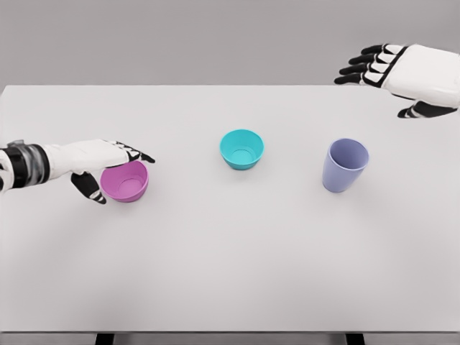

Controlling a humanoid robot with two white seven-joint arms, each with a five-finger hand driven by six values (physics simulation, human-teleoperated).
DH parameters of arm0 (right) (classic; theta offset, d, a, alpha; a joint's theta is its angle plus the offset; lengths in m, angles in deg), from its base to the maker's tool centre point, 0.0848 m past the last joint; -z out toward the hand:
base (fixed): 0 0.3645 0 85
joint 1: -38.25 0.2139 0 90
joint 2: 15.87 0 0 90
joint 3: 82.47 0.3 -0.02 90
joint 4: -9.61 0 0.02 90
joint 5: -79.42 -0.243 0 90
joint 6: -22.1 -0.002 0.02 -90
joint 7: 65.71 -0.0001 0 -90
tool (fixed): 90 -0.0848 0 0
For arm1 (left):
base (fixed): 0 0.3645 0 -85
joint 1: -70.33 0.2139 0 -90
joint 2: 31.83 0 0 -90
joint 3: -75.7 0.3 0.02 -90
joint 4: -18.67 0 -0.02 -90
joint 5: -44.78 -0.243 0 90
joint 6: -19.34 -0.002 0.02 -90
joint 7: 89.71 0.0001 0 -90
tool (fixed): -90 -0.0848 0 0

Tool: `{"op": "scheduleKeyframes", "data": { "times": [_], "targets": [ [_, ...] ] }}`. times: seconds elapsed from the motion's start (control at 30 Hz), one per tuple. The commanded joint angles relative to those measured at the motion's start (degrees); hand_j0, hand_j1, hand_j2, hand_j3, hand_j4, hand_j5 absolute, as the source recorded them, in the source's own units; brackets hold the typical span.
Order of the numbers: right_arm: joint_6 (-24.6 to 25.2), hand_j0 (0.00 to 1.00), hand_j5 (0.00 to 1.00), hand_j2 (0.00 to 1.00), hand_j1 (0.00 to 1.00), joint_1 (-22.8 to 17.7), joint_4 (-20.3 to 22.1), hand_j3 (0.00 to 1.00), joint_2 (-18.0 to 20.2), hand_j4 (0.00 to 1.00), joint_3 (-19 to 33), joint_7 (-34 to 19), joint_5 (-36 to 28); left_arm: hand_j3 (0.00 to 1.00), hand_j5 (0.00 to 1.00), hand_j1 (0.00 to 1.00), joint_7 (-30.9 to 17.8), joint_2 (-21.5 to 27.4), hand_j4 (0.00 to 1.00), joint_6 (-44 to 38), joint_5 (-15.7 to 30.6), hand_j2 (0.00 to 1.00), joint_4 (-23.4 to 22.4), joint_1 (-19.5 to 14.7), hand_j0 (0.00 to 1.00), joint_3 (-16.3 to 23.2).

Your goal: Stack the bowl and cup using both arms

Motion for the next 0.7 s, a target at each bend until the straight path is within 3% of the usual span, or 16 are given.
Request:
{"op": "scheduleKeyframes", "data": {
  "times": [0.0,0.67],
  "targets": [
    [0.16,1.00,1.00,1.00,1.00,0.00,-0.03,1.00,-0.21,1.00,-1.82,0.03,-0.25,0.99,0.99,0.99,0.02,-0.79,0.99,-0.37,-0.26,0.99,-0.09,0.00,0.99,0.25],
    [0.16,1.00,1.00,1.00,1.00,0.00,-0.12,1.00,-0.29,1.00,-2.53,0.03,-0.25,1.00,1.00,1.00,0.02,-2.72,1.00,-0.02,-1.58,1.00,-1.58,-0.44,1.00,1.74]
  ]
}}
